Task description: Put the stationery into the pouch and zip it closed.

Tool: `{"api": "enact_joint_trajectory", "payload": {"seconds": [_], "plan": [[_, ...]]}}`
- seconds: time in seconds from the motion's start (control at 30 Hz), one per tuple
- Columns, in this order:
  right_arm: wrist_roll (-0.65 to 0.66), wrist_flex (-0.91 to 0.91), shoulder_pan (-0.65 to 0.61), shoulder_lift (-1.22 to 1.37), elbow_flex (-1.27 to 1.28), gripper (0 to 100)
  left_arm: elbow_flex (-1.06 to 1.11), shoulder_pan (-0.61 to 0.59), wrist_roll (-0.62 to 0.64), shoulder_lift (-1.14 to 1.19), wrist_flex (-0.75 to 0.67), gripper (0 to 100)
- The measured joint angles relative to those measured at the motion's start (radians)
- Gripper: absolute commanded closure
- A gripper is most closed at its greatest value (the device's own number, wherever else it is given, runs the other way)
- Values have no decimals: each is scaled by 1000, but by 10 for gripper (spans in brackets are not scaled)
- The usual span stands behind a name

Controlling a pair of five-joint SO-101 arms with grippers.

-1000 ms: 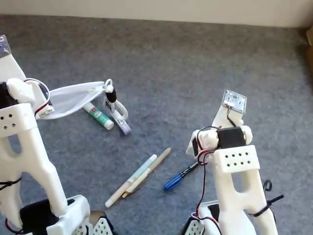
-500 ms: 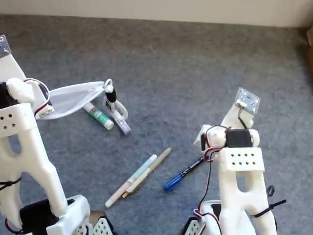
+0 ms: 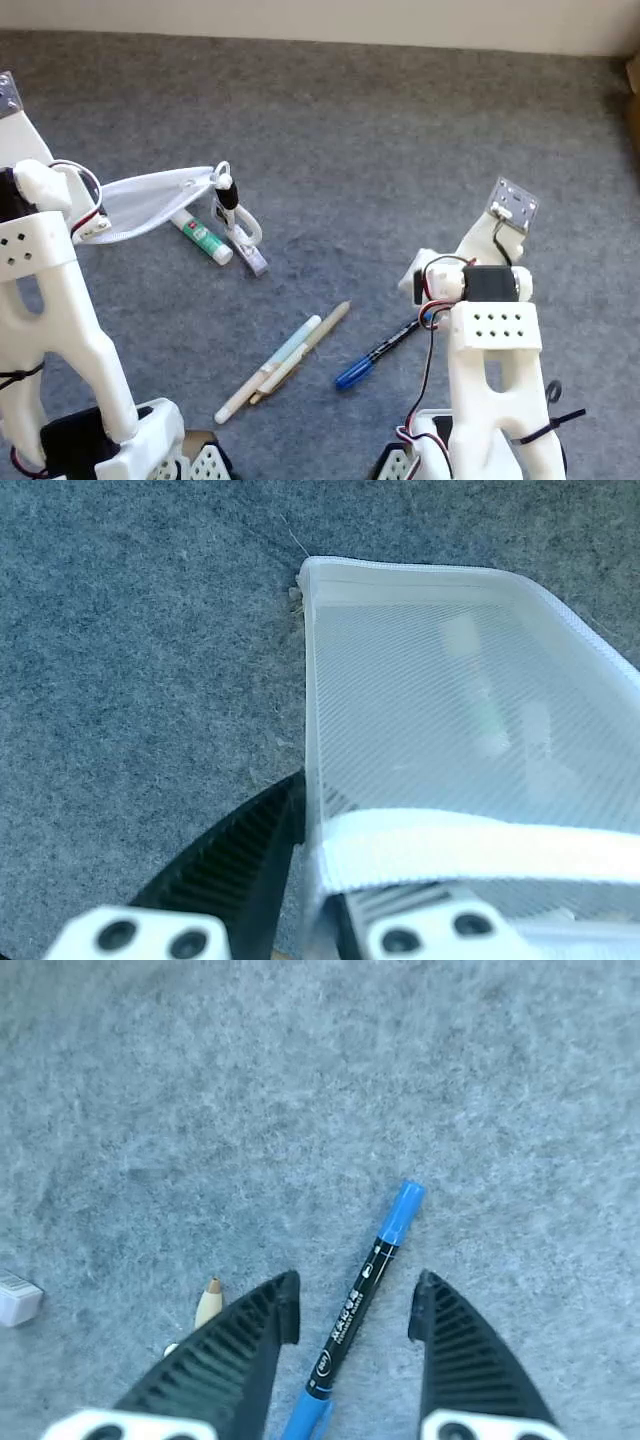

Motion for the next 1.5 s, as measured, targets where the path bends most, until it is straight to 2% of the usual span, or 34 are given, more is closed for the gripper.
{"api": "enact_joint_trajectory", "payload": {"seconds": [0.17,0.43,0.7,1.0,1.5], "plan": [[-23,0,-20,21,0,828,0,0,0,0,0,993],[-25,-2,5,295,0,828,60,0,0,-18,-12,993],[-25,-112,74,399,0,828,110,2,0,-37,-25,993],[-25,-213,69,563,0,828,126,3,0,-38,-28,993],[-25,-242,69,577,0,829,129,3,0,-38,-28,993]]}}
